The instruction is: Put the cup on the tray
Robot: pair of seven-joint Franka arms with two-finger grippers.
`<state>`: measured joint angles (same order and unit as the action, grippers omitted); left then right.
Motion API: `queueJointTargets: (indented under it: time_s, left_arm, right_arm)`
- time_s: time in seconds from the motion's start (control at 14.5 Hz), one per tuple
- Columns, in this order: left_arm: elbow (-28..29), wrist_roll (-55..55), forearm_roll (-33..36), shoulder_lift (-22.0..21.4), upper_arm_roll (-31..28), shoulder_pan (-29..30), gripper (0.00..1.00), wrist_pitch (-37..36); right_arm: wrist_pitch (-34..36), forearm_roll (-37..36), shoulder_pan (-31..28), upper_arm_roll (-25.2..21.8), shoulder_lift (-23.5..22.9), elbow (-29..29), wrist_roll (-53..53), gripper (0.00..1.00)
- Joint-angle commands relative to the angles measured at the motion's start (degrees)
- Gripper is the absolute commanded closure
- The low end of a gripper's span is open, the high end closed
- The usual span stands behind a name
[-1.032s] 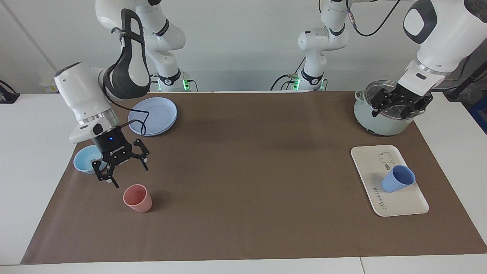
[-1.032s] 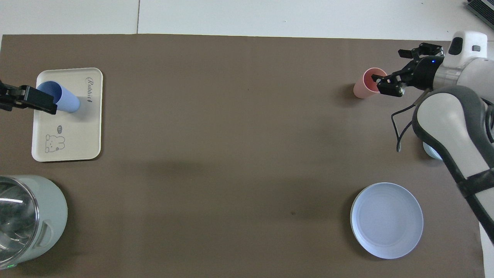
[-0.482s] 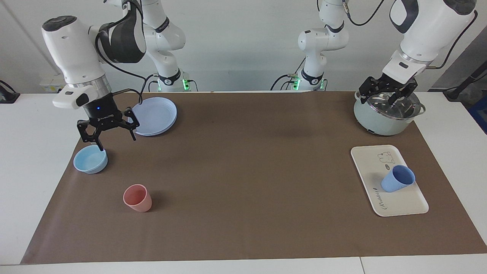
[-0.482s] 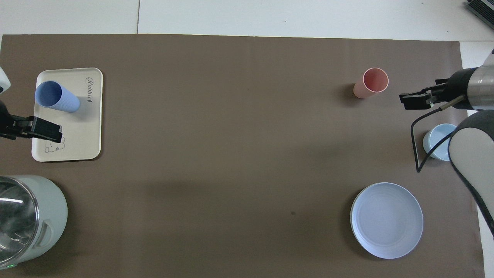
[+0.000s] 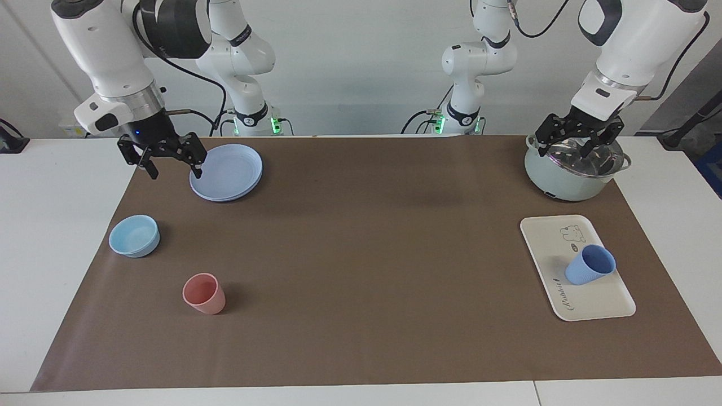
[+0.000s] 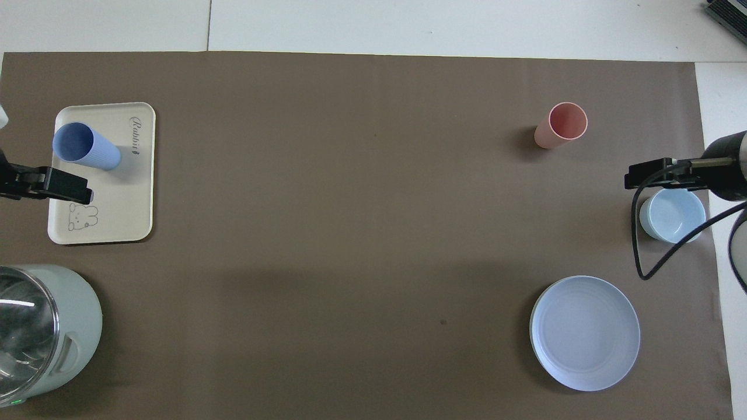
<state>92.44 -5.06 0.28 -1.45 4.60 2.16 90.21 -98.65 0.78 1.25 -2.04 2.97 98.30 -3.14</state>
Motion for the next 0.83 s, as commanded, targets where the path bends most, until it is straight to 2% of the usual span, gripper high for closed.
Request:
queueJointTargets:
  time_s: [0.0,0.28,0.41,0.62,0.76]
  left_arm:
    - [0.9,0.7,0.9,-1.3,-0.3,-0.4,0.0,0.8]
    - [0.8,0.7,0.9,-1.3,-0.3,-0.5,0.0,0.8]
    - [0.9,0.7,0.9,-1.4,-0.3,-0.5,0.0,0.7]
    - [-0.9,0.7,0.8,-1.4,-0.3,-0.5,0.0,0.3]
    - [-1.0,0.8,0.8,-1.6,-0.3,-0.5,0.0,-0.2]
  right_arm:
    - [6.7,-1.6,-0.4,1.0,4.1,-0.1,-5.9,0.0]
    - [8.1,-0.4,-1.2,0.6,5.6,-0.1,-6.1,0.0]
    - [7.7,-0.8,-1.0,0.6,5.7,-0.3,-5.8,0.0]
    - [11.4,-1.7,-0.5,1.1,4.5,-3.7,-4.1,0.0]
    - [11.8,-1.7,-0.6,1.1,4.7,-3.4,-3.1,0.0]
